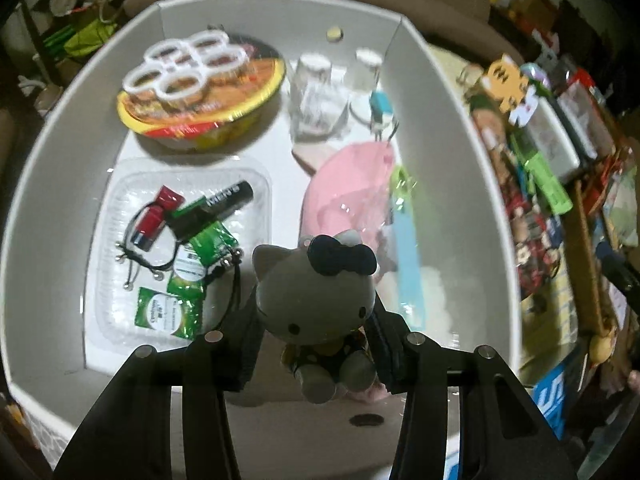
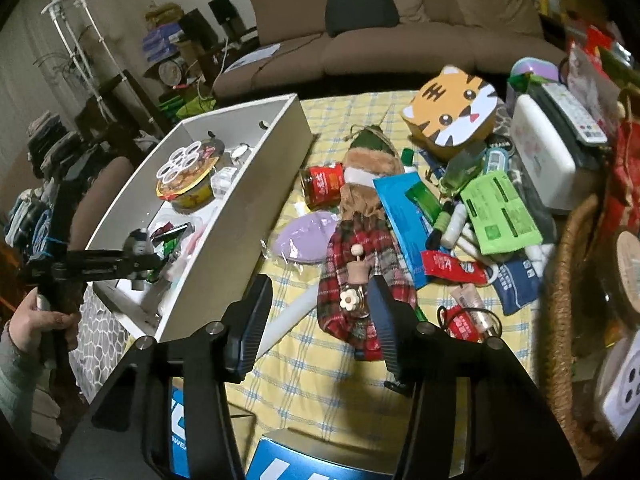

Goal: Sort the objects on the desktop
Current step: 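Lower the figurine into the white box and open the left gripper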

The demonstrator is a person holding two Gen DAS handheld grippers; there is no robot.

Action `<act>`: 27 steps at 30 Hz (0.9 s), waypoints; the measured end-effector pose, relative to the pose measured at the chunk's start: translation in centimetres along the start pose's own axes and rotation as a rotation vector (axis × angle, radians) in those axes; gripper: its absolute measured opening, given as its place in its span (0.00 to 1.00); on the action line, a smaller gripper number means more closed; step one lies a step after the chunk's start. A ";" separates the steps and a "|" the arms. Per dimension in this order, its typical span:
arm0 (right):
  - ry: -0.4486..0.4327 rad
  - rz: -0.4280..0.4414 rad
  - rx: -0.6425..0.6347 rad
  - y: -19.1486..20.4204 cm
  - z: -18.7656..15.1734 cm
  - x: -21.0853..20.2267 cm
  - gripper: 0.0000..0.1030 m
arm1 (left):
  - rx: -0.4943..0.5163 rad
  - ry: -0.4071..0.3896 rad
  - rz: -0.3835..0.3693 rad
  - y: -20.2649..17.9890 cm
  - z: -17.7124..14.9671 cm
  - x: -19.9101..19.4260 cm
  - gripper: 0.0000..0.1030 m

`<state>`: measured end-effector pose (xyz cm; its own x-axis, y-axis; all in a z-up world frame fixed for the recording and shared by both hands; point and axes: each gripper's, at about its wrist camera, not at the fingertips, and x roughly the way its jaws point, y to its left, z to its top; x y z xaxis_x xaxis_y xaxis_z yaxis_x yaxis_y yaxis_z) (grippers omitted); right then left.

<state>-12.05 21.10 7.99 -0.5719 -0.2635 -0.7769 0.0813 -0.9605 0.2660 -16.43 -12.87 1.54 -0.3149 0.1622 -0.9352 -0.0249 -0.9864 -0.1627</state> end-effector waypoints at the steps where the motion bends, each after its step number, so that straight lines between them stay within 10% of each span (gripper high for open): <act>1: 0.005 0.002 0.001 0.0 -0.2 0.2 0.46 | 0.005 0.017 0.011 0.0 0.1 0.6 0.46; 15: 0.024 0.015 0.010 -0.5 -1.2 1.6 0.46 | 0.069 0.103 0.087 -0.4 1.1 3.2 0.47; 19: 0.029 0.013 0.010 -0.6 -1.5 1.7 0.46 | 0.076 0.063 0.088 -0.6 1.4 1.4 0.76; 27: 0.000 0.014 0.017 -0.7 -1.5 0.3 0.46 | 0.085 -0.088 0.105 -0.6 1.4 -4.7 0.77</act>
<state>-11.05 21.53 6.74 -0.5705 -0.2766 -0.7734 0.0748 -0.9552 0.2864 -16.28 -13.07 6.43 -0.4019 0.0588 -0.9138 -0.0661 -0.9972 -0.0351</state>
